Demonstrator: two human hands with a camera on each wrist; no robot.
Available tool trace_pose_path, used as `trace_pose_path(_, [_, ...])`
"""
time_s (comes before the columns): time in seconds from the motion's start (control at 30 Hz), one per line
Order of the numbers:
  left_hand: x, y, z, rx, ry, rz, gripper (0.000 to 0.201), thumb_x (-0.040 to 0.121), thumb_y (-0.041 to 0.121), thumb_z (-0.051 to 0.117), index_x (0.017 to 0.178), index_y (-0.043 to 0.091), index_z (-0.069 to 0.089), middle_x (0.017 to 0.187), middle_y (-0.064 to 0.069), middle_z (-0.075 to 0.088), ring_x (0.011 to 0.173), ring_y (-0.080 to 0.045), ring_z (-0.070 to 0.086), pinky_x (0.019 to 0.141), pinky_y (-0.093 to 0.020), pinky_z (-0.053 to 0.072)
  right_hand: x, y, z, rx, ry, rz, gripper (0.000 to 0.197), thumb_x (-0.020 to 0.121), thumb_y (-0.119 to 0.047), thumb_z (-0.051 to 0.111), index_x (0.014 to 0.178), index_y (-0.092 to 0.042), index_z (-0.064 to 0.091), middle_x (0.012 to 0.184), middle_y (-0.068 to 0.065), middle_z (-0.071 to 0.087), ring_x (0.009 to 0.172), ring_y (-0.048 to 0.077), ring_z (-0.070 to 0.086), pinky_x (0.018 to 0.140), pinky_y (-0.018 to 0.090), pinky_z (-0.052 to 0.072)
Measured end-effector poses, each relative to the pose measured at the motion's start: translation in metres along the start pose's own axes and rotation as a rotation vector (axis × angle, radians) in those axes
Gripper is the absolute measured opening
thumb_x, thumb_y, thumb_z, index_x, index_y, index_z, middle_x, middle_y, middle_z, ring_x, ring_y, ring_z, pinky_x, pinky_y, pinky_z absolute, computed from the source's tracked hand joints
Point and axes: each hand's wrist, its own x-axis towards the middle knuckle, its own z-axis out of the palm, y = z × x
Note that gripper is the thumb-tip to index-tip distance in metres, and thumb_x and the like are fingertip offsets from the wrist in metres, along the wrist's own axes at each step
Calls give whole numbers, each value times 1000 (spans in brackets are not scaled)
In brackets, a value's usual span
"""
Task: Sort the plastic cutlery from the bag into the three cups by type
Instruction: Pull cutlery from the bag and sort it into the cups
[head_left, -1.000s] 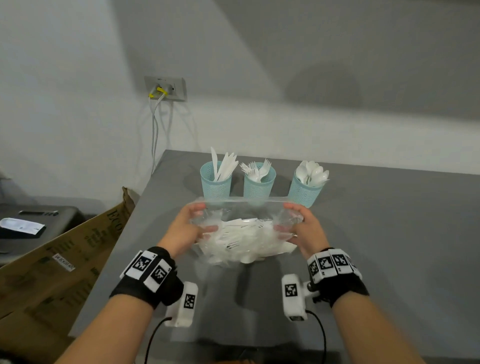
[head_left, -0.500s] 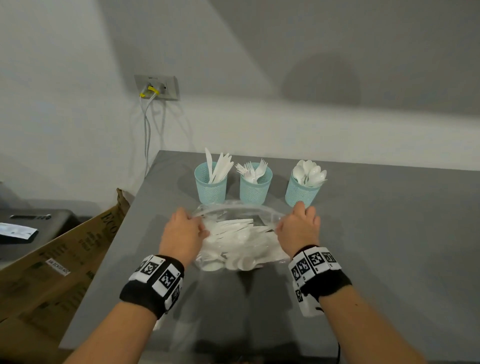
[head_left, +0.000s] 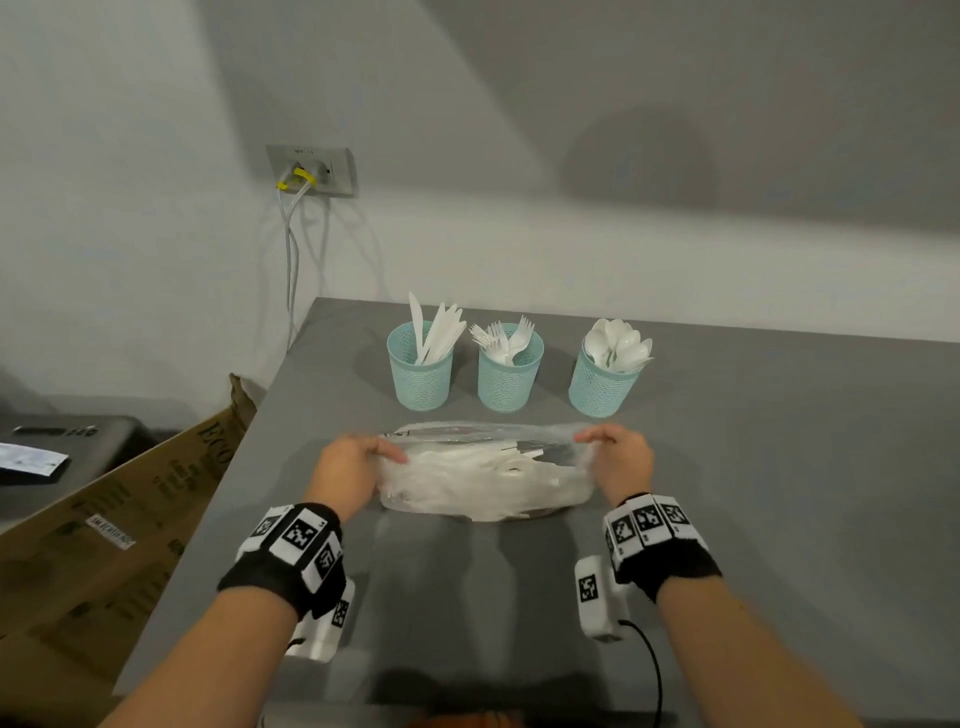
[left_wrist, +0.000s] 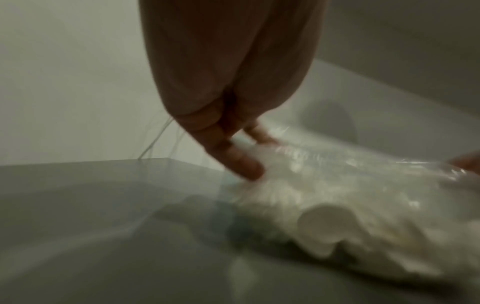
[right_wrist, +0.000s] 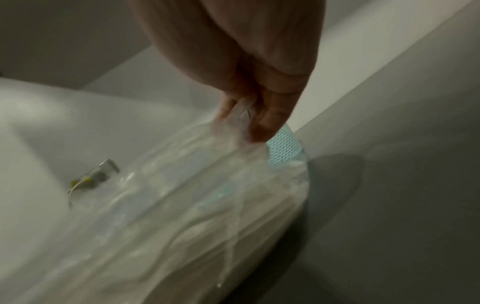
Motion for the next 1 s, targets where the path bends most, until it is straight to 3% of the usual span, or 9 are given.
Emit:
trace_pose_path(0.1, [-2,20,4,48,9,-77,13,80,18,66,92,19,69,116,-8,55,88,-25,64,90,-34,50,-13,-8,10,-139,-145,-51,45,79,7,57,123,-7,57,129,10,47,114,26,51,91,16,32])
trace_pose_path(0.23, [0,23,-8,27,-89,-188,58,69,-3,67,125,13,58,131,-15,35,115,-30,51,104,-32,41,-8,-3,-3,-131,-260,-75,66,72,17,51,131,-11,53,128,11,41,121,24,47,91,12,31])
trace_pose_path(0.37, [-4,13,-26,-241,-180,-174,59,74,-17,49,124,12,58,99,-12,54,80,-23,56,69,-31,54,4,12,-24,-79,-340,-25,67,68,19,57,124,-17,62,114,9,45,111,29,51,61,17,53])
trace_pose_path(0.43, [-6,12,-26,-266,-207,-116,58,77,-21,39,121,11,60,98,-8,57,83,-21,54,75,-31,51,4,19,-22,-48,-352,21,67,67,20,57,124,-15,61,116,9,45,112,30,50,53,14,53])
trace_pose_path(0.57, [-9,6,-16,-46,-120,43,52,76,-13,48,107,23,68,122,0,58,110,-18,53,90,-19,42,-8,10,-10,-343,-79,-82,47,74,2,59,115,-20,63,125,9,42,119,29,38,95,21,35])
trace_pose_path(0.63, [-13,7,-9,72,-57,48,44,76,4,67,112,30,65,118,1,48,112,-20,49,98,-24,37,-19,-4,-3,-346,76,-292,33,74,-1,63,103,-18,66,116,5,43,112,24,38,94,20,27])
trace_pose_path(0.73, [-19,8,1,191,-66,59,72,67,11,77,131,32,50,118,3,33,120,-23,33,105,-30,31,-28,-13,17,-247,-198,-426,36,76,4,59,107,-15,65,110,0,49,100,14,50,99,29,42])
trace_pose_path(0.83, [-26,4,4,271,-121,62,95,64,11,78,141,39,31,131,1,27,114,-17,20,104,-30,31,-23,-1,22,-511,-489,-275,57,76,-7,60,131,-19,49,133,3,44,126,19,44,109,37,38])
trace_pose_path(1.0, [-31,-11,4,250,-212,48,111,60,15,81,145,43,16,142,3,17,126,-29,28,107,-37,38,-21,8,21,-681,-509,-340,52,79,-18,62,129,-21,50,136,0,41,130,21,39,107,35,38])
